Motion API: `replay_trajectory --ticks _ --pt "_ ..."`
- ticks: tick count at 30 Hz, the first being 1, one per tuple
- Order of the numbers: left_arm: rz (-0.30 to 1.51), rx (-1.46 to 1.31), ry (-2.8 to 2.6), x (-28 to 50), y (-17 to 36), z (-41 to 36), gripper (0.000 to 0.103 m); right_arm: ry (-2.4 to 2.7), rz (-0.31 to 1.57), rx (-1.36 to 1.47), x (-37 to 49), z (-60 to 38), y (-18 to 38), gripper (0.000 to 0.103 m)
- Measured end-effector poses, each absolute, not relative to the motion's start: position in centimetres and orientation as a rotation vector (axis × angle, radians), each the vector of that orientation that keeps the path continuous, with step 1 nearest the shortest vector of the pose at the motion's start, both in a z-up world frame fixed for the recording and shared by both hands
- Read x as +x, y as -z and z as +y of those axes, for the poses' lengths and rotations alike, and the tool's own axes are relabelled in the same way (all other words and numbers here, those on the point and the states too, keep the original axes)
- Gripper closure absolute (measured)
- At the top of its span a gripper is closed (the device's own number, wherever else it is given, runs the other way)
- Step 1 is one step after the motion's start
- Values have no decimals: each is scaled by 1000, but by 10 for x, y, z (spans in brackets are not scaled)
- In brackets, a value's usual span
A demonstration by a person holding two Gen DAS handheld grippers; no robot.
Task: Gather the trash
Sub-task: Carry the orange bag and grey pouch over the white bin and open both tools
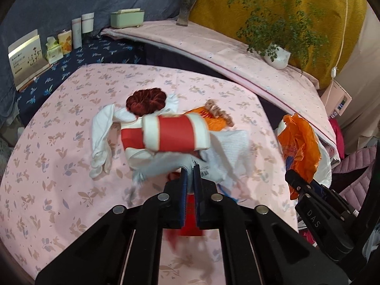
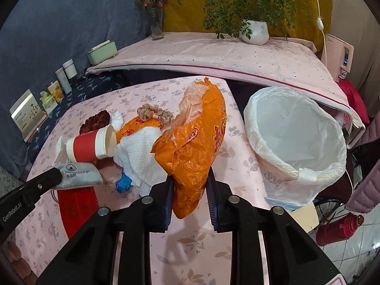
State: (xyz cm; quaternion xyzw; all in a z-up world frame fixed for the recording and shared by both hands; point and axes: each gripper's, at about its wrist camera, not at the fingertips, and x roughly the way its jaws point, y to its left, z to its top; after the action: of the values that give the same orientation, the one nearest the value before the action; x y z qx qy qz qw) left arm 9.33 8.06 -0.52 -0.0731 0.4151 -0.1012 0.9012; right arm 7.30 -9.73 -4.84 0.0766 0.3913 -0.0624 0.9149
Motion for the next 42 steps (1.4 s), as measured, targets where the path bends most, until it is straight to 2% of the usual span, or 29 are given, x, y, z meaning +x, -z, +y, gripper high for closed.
replay_trajectory --ticks 19,42 --pt "782 -71 397 93 -47 -18 99 191 722 215 43 -165 7 80" --pt "886 -64 783 157 -32 -178 98 347 805 316 77 -282 49 80"
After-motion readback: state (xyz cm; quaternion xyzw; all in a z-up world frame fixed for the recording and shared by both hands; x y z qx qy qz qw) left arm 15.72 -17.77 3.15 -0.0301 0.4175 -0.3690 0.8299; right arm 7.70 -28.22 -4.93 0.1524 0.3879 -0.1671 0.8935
